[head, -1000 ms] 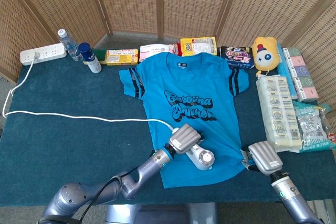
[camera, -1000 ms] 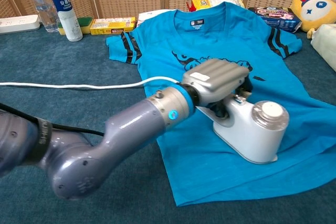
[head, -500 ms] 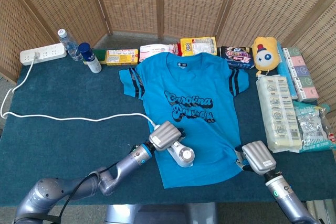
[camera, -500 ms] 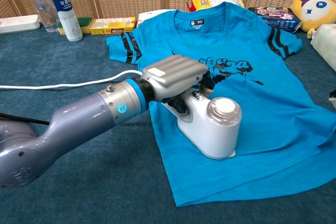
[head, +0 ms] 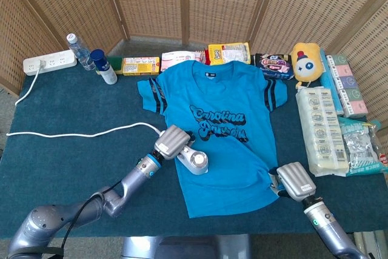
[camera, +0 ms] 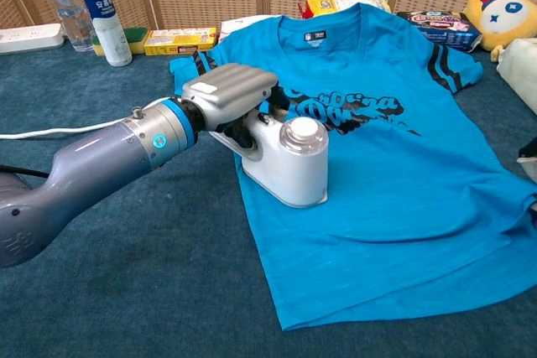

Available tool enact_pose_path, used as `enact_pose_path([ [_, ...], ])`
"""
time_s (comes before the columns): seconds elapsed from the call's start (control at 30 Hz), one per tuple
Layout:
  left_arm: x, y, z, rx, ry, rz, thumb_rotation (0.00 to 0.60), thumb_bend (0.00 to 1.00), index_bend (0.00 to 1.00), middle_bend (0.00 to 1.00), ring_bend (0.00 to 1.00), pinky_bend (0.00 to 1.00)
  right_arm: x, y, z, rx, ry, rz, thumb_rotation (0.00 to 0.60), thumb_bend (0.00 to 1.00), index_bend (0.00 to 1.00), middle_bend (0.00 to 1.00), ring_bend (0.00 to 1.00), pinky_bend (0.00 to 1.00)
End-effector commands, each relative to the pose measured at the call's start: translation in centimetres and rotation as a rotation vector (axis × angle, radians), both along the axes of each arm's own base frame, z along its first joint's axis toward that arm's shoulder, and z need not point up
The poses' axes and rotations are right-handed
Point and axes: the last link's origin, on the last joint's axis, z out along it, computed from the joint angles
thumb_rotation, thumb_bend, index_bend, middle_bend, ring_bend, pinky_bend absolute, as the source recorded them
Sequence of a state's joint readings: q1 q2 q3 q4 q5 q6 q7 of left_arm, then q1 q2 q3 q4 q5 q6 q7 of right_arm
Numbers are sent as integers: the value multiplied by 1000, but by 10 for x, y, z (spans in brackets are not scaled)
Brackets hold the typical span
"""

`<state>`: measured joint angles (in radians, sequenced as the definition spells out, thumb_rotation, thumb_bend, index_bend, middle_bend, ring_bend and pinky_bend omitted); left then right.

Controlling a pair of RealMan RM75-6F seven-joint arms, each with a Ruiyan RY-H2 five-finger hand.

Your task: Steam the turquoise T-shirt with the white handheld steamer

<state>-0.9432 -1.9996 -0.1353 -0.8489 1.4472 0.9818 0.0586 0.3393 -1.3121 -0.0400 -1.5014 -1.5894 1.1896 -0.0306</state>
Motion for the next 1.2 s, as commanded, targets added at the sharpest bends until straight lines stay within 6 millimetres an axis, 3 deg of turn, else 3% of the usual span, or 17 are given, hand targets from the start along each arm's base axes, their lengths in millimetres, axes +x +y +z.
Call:
enact_pose_path([
  [0.03, 1, 7, -1, 21, 0, 28, 600, 379, 744, 821, 759, 840, -1, 0, 1, -2, 0, -2, 600, 399, 740, 691, 744, 878],
  [0.3, 11, 12, -10, 36, 4, 46, 600, 380, 744, 821, 760, 840, -4, 0, 3, -6, 1, -10, 600, 398, 740, 691, 744, 879],
  [0.93, 66, -5, -44, 17, 14, -20, 600, 379, 744, 821, 759, 840, -13, 1, 8, -20, -4, -30, 600, 397, 740, 691, 744, 879],
  [1.2, 74, -7, -44, 13, -28, -15, 600, 378, 744, 821, 759, 840, -16, 1, 11, -27, -7, -37, 600, 398, 740, 691, 745, 880],
])
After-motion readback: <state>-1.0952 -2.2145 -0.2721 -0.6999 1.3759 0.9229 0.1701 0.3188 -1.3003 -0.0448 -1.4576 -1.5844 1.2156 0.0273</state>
